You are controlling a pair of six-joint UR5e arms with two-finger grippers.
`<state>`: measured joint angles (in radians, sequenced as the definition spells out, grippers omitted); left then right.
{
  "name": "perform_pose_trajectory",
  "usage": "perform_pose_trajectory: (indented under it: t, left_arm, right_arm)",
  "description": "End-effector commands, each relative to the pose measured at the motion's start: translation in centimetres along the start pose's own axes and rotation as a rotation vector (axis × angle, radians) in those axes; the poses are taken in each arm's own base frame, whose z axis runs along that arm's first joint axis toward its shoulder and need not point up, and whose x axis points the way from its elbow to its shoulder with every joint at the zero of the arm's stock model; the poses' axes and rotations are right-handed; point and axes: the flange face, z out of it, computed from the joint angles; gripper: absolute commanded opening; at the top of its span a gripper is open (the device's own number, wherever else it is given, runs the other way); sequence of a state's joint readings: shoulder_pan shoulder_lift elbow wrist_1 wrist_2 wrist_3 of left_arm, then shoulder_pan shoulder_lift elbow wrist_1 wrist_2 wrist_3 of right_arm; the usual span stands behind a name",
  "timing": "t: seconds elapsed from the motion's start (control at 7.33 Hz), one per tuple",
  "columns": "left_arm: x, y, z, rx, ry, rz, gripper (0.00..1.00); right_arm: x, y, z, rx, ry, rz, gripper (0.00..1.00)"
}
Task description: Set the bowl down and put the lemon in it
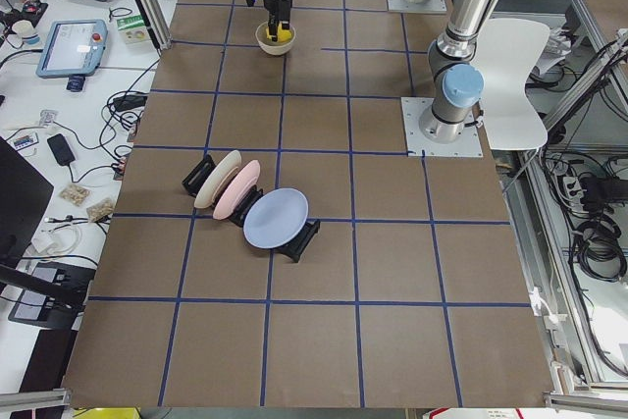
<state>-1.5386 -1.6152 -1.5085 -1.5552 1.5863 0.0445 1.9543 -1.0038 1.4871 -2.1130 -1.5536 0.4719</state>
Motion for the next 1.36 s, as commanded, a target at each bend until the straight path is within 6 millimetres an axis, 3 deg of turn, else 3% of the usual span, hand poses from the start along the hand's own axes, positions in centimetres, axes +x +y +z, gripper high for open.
perform_pose_trajectory:
  t: [0.0,0.27,0.41,0.68,0.82,0.95,1.23]
  left_arm:
    - [0.0,0.1,-0.3,0.005,0.0,0.0,1.0]
    - [0.0,0.1,-0.3,0.005,0.0,0.0,1.0]
    - [0.0,0.2,-0.3,0.005,0.0,0.001,1.0]
    - [0.0,0.2,-0.3,0.005,0.0,0.001,1.0]
    - [0.0,0.2,-0.3,0.005,0.0,0.001,1.0]
    - [0.0,0.3,-0.4,0.006,0.0,0.001,1.0]
    - [0.0,0.3,-0.4,0.007,0.003,0.001,1.0]
  right_arm:
    - [0.0,-0.2,-1.6,0.018,-0.007,-0.001,1.0]
    - [1.5,0.1,-6.0,0.029,-0.013,0.018,1.0]
    - [4.7,-0.5,-9.7,0.023,-0.007,0.059,1.0]
    - [13.8,-1.4,-19.3,-0.012,0.015,0.021,1.0]
    - [17.9,-1.5,-22.0,-0.024,0.009,0.004,1.0]
    - [20.7,-1.2,-24.2,0.007,0.004,-0.049,1.0]
    - [21.9,0.8,-26.3,-0.013,0.009,-0.047,1.0]
